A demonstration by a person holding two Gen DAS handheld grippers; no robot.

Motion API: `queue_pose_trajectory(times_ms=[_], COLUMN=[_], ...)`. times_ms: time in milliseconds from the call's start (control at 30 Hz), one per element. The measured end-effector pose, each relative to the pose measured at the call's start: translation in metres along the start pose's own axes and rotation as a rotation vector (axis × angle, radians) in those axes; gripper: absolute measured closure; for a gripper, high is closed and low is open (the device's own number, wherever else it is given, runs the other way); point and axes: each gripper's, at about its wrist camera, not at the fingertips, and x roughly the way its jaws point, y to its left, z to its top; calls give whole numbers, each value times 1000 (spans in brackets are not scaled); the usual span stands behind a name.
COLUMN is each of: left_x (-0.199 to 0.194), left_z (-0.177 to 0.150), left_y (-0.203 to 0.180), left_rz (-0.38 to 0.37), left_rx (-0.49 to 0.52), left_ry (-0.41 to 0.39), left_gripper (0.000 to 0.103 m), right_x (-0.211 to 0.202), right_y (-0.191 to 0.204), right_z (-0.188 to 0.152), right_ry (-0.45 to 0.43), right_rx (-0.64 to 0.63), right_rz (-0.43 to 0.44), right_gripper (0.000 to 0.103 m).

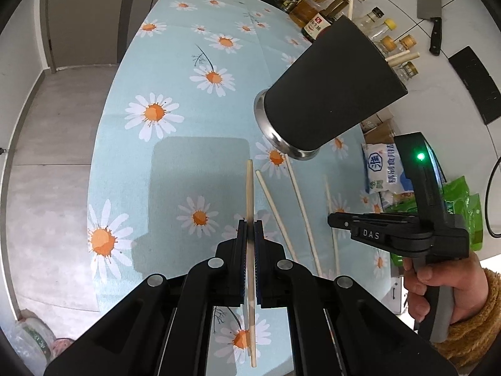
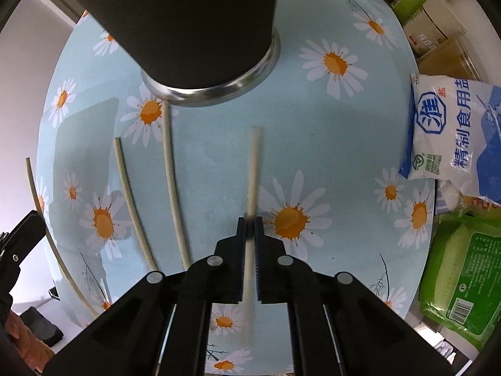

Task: Organize utensils
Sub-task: 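Grasp another wooden chopstick with the right tool while the left tool holds its chopstick, then lift both held chopsticks and carry them over the black holder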

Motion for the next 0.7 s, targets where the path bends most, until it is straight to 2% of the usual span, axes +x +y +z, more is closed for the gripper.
queue_pose_trajectory(times_ms=[200, 400, 700], left_x=[2, 5, 5], left_z=[5, 6, 9], left_y=[1, -8, -36], left_rz=[-25, -17, 47], left_rx=[14, 29, 64], left_ry=[10, 16, -4], left_gripper=[100, 100, 100], right_x=[-5, -18, -46], right_y=[-22, -44, -78], right_z=[2, -11, -27], right_ry=[2, -30, -96], right_rx=[21, 48, 8], right_rz=[30, 91, 207], right_gripper=[98, 98, 98])
